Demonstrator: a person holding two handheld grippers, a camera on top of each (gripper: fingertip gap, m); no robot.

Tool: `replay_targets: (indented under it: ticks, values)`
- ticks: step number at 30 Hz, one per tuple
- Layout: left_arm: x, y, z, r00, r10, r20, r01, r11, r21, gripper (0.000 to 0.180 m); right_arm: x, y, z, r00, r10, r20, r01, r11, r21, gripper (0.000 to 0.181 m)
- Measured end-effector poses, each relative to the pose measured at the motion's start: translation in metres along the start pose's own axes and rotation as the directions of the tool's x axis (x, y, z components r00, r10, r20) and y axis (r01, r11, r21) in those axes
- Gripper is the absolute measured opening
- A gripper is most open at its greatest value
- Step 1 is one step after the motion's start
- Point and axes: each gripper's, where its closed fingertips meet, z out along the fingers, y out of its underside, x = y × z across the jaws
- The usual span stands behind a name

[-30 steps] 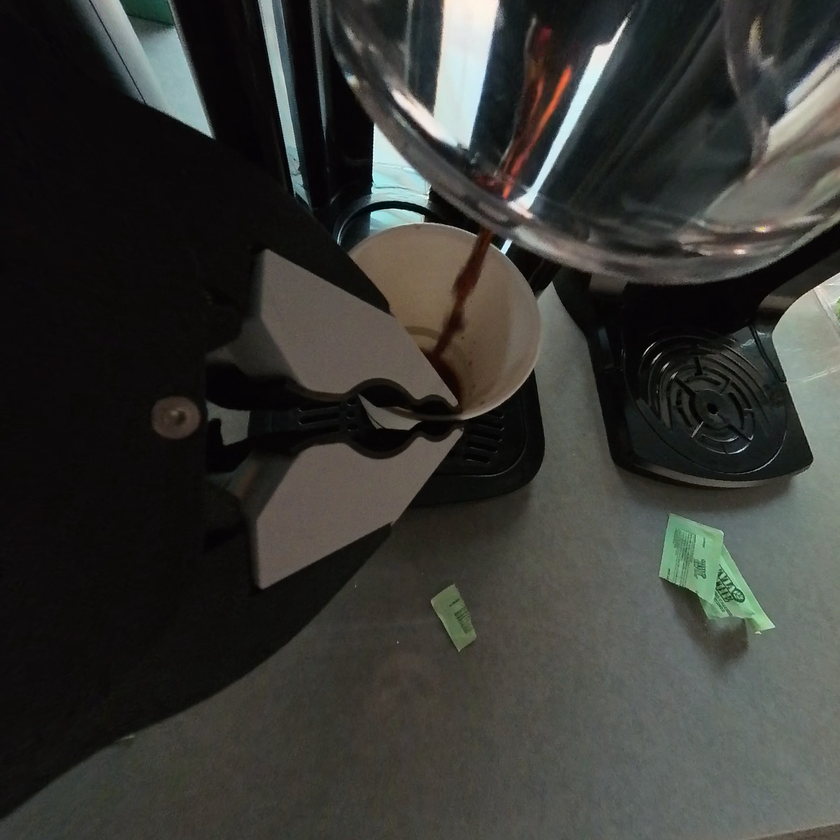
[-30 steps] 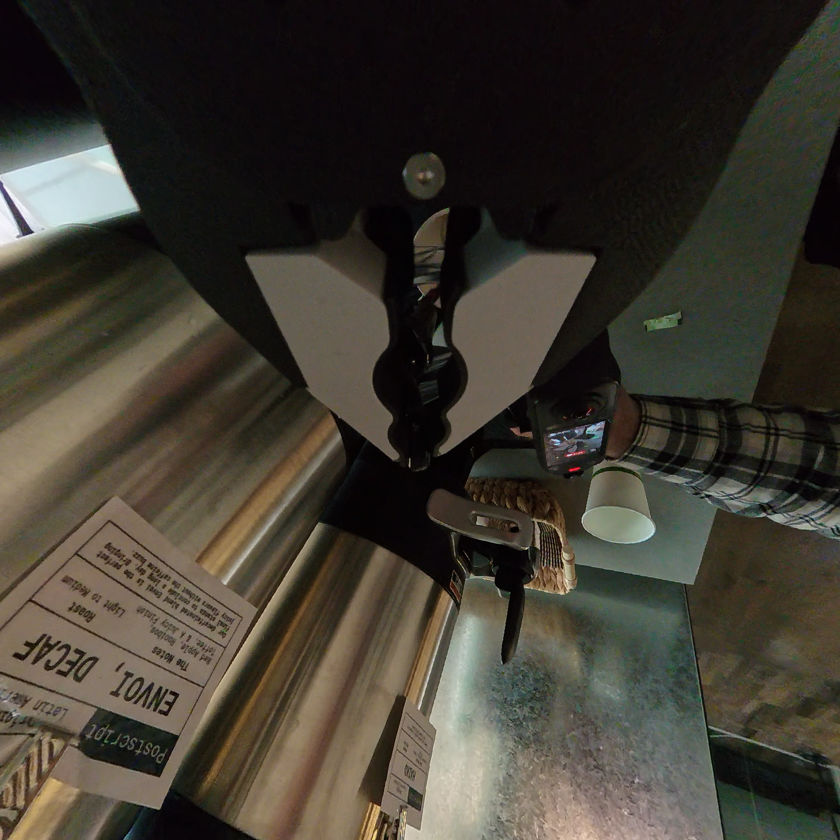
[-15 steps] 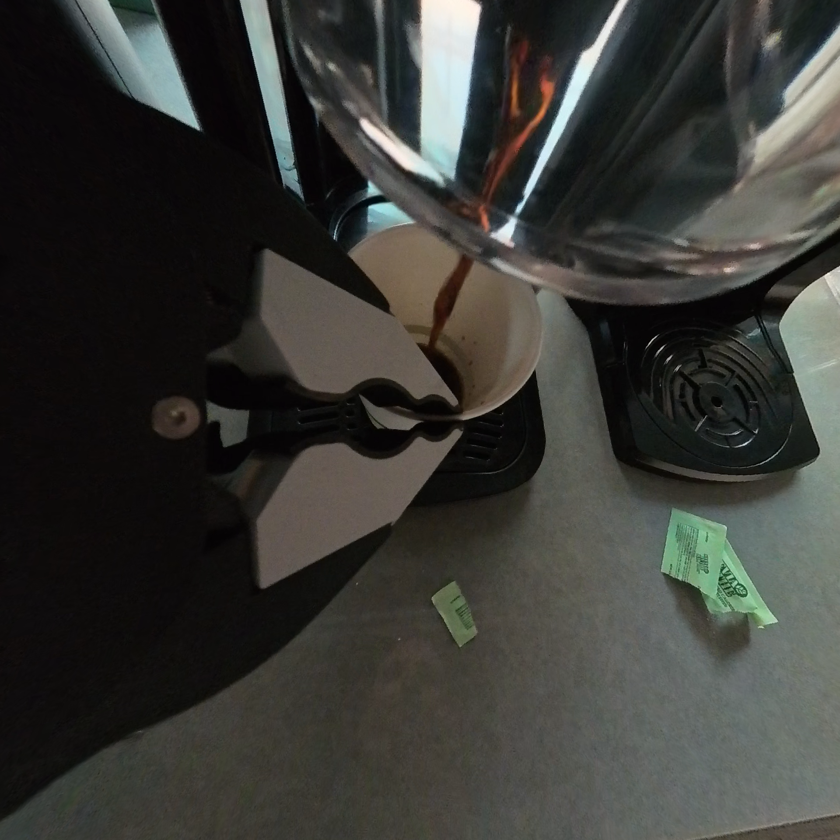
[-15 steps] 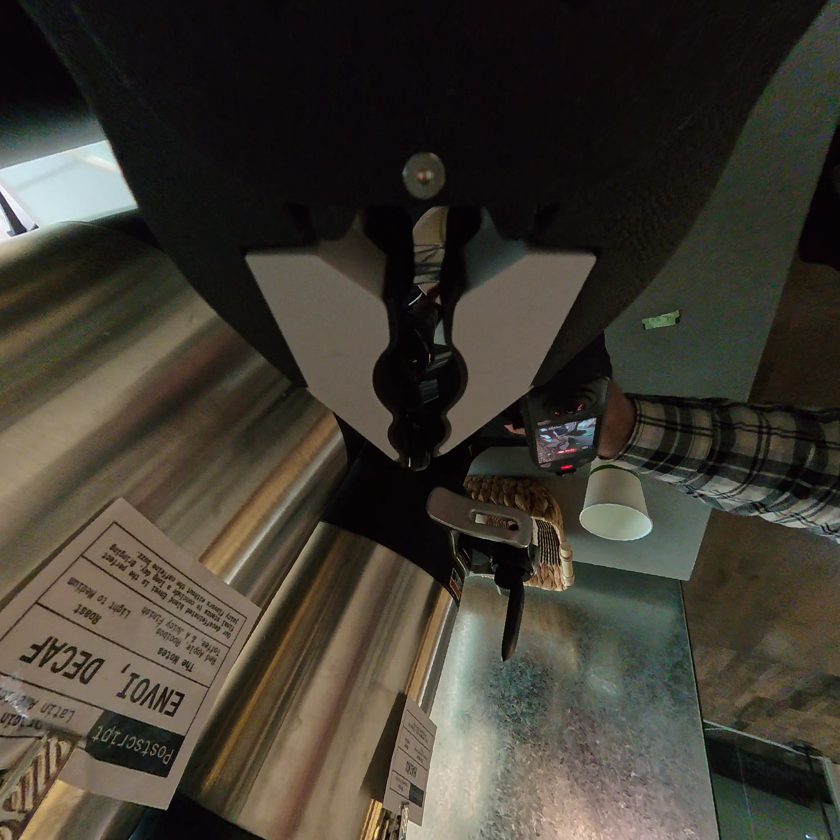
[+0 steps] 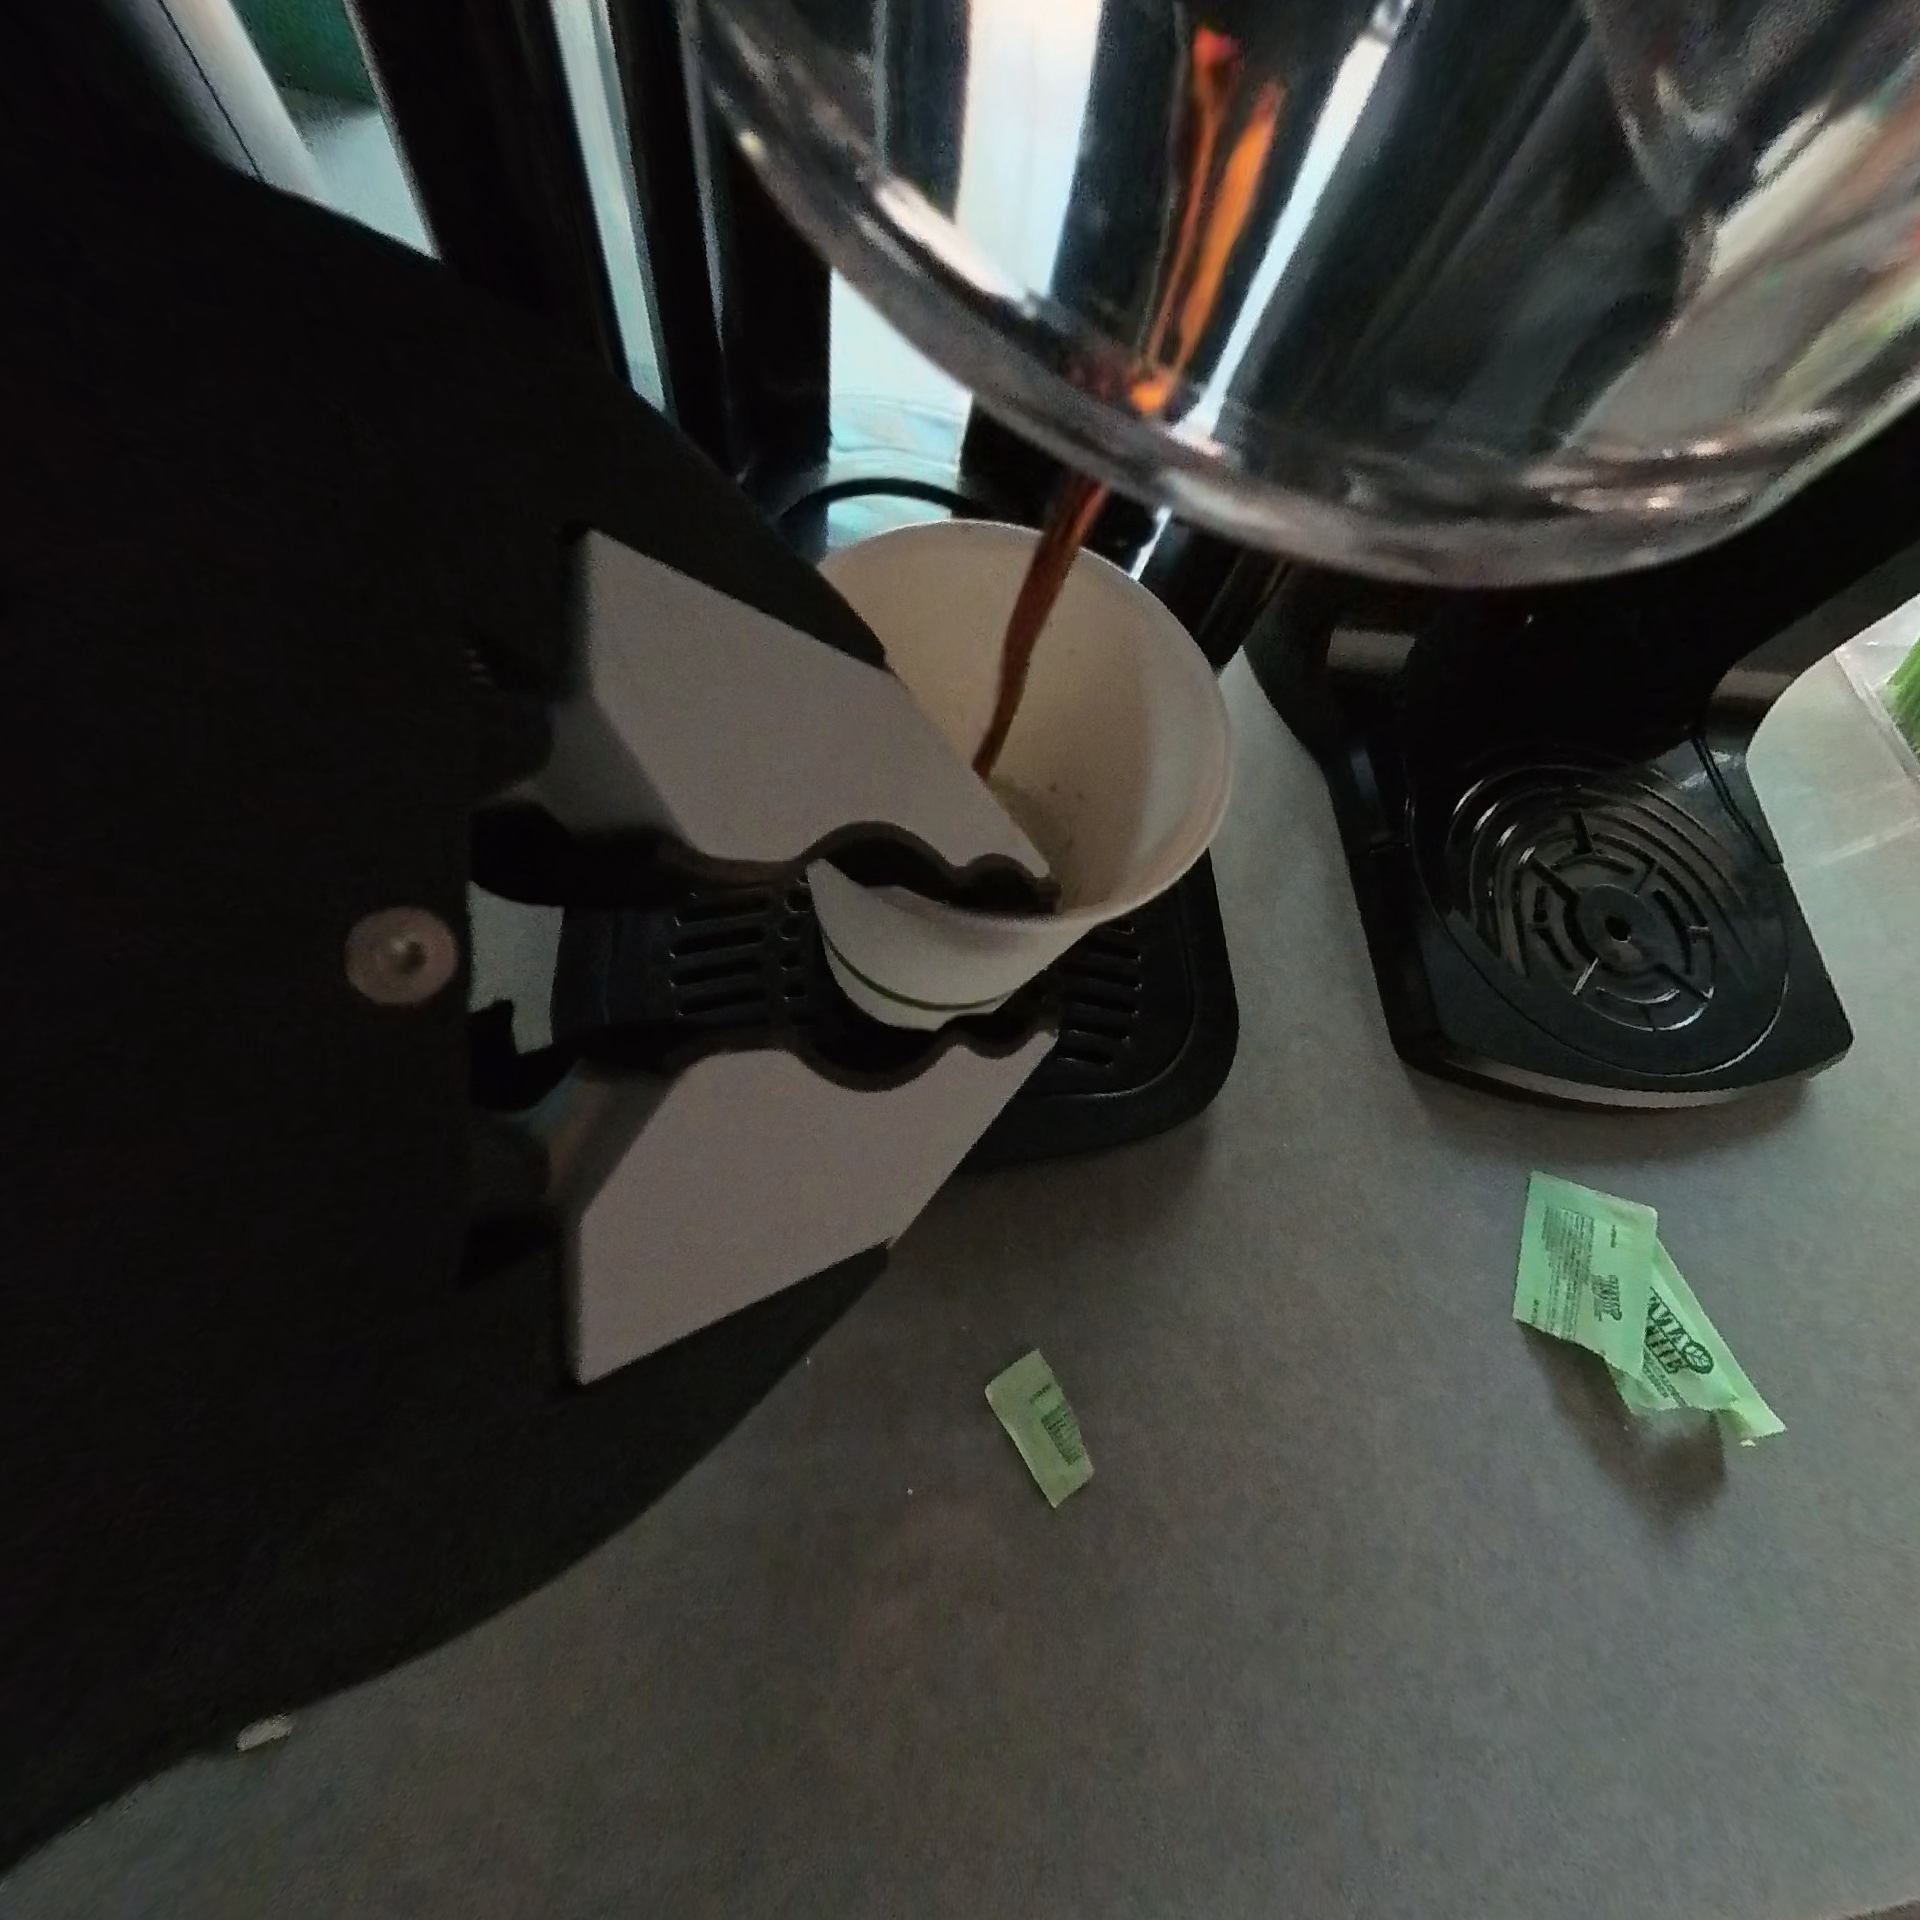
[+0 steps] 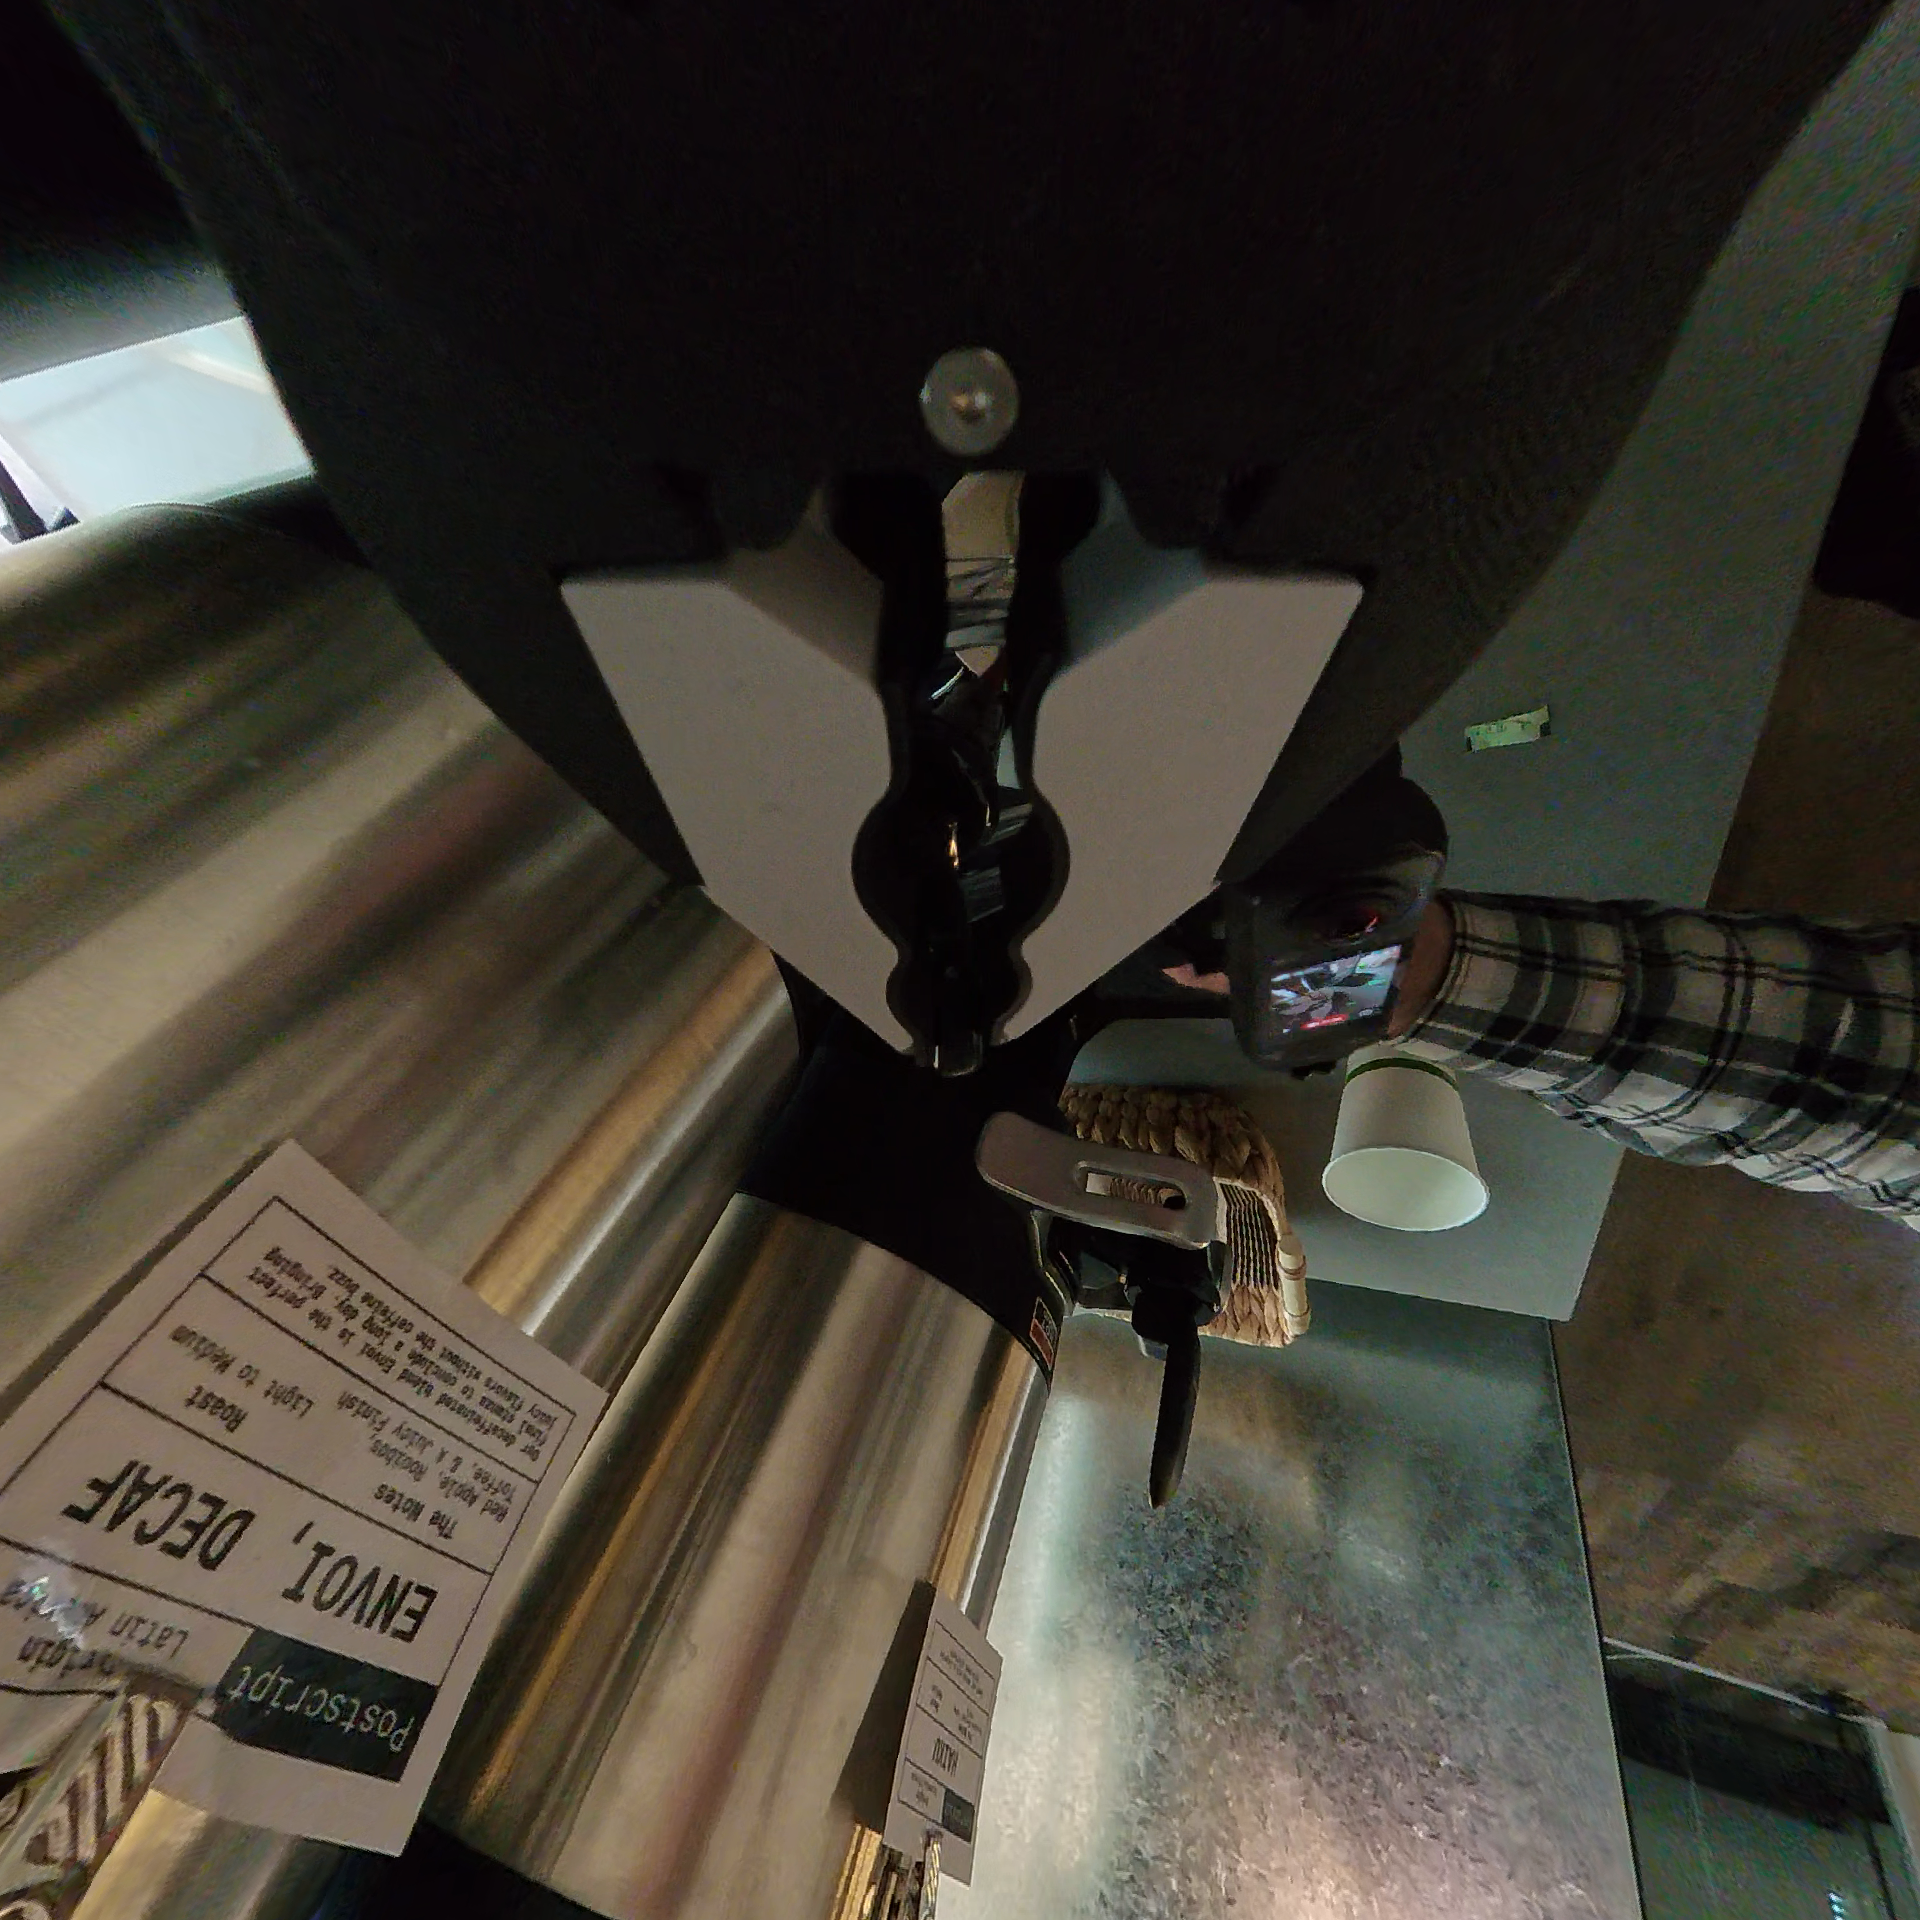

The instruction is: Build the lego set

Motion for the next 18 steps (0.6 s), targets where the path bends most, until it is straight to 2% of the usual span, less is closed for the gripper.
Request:
replay_targets:
  ticks: [4, 10, 13, 18]
  values:
    - [-0.003, -0.001, -0.005, 0.999, 0.013, 0.052, -0.013, 1.000, 0.007, 0.033, 0.001, 0.000, 0.000, 1.000, 0.003, 0.001, -0.003, 1.000, 0.006, 0.007]
    - [0.001, 0.007, -0.017, 0.992, -0.010, 0.125, 0.007, 1.000, 0.022, 0.036, 0.001, 0.000, 0.000, 1.000, 0.000, 0.004, 0.000, 1.000, 0.010, 0.007]
    - [0.000, 0.009, -0.028, 0.983, -0.069, 0.167, 0.058, 0.996, 0.072, 0.042, 0.000, 0.000, 0.000, 1.000, -0.001, 0.006, 0.000, 1.000, 0.016, 0.007]
    - [-0.006, 0.013, -0.033, 0.947, -0.258, 0.189, 0.227, 0.958, 0.174, 0.067, 0.000, 0.000, 0.000, 1.000, 0.003, 0.008, -0.004, 1.000, 0.027, 0.007]
